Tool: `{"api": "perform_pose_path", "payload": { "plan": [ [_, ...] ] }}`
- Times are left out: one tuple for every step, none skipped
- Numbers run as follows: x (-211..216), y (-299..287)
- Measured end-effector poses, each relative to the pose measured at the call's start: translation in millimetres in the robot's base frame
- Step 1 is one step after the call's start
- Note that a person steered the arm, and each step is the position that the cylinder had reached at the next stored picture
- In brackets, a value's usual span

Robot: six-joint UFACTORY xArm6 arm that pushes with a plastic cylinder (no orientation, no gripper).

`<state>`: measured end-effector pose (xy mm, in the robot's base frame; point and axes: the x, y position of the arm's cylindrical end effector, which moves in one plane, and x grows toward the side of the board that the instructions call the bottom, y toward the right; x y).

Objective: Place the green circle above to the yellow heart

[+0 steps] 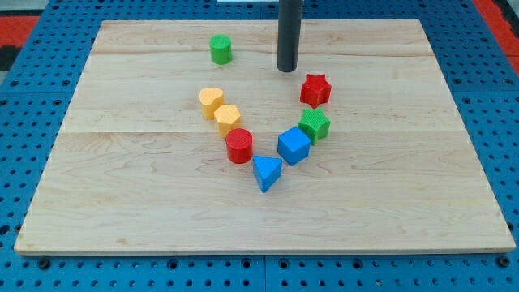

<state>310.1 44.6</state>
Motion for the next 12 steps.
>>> {"api": "perform_pose_path", "payload": {
  "plan": [
    [11.1,12.9],
    [24.7,18.9],
    [38.6,20.6],
    [46.7,21.2],
    [51.4,21.2],
    [52.0,9.8],
    [52.0,-22.0],
    [51.5,-55.1],
    [45.3,-82.4],
    [43.5,-110.6],
    [42.5,-134.0],
    [41.5,-153.2]
  ]
}}
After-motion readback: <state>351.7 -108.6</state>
